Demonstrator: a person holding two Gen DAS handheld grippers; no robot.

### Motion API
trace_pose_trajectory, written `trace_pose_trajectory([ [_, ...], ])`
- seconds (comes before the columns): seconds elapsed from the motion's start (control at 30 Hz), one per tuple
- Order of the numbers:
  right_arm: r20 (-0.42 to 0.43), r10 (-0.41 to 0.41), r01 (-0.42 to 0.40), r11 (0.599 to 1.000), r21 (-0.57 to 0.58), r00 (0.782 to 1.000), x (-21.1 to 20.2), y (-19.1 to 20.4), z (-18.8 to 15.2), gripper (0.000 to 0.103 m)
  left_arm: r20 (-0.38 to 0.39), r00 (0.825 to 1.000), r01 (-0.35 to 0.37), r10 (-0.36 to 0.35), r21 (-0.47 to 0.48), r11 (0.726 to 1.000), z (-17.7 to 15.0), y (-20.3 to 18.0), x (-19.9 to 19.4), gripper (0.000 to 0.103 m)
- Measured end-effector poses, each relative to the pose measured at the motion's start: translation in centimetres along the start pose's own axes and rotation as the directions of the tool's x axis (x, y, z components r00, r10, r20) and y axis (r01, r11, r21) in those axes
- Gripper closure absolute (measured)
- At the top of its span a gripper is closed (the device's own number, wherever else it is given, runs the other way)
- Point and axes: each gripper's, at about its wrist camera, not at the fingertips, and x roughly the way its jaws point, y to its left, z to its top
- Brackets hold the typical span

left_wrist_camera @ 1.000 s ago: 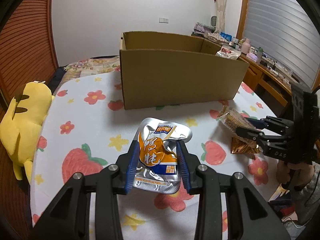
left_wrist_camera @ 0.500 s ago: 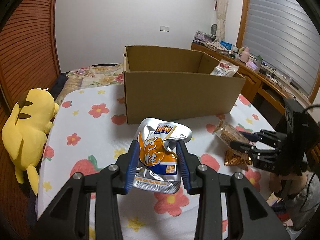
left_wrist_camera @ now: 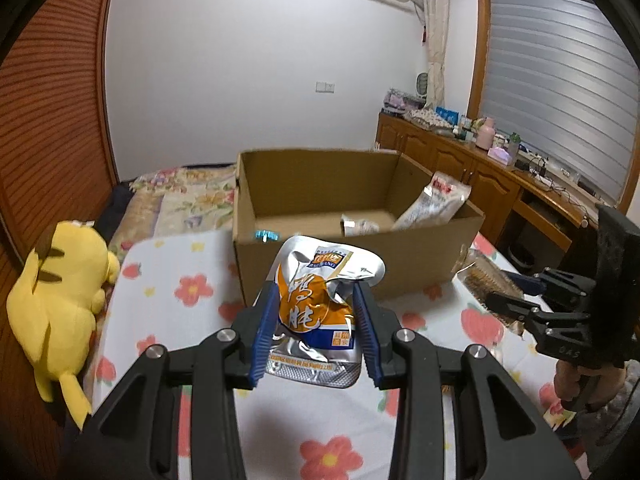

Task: Organize snacks
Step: 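Lift the granola bar and silver-orange pouch and carry them over the box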

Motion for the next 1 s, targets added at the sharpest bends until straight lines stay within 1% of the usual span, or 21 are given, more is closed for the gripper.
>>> trace_pose_trajectory([
  [0.13, 0.045, -0.023, 0.025, 0.999, -0.032, 0.999, -1.3, -0.2, 2.6, 0.061, 0.022, 1.0, 0.001, -0.002, 0.01, 1.0, 1.8, -0.3, -0.1, 0.067],
  [0.3, 0.081, -0.041, 0.045, 0.998, -0.05, 0.996, -1.7, -0.7, 5.2, 0.061, 0.036, 0.999, -0.012, 0.011, 0.024, 1.0, 3.4, -0.6, 0.1, 0.067],
  [0.63, 0.081, -0.067, 0.073, 0.995, -0.07, 0.994, -0.2, -1.8, 7.9, 0.061, 0.042, 0.998, -0.041, 0.039, 0.042, 0.998, 4.8, -0.3, 2.3, 0.066],
  [0.8, 0.074, -0.076, 0.082, 0.993, -0.084, 0.994, 1.4, -2.9, 9.0, 0.061, 0.039, 0.999, -0.039, 0.038, 0.028, 0.999, 5.7, 0.1, 4.4, 0.066],
  [1.0, 0.061, -0.065, 0.07, 0.993, -0.091, 0.996, 3.4, -3.8, 10.1, 0.061, 0.023, 0.999, -0.046, 0.045, 0.019, 0.999, 6.5, 0.2, 7.0, 0.066],
])
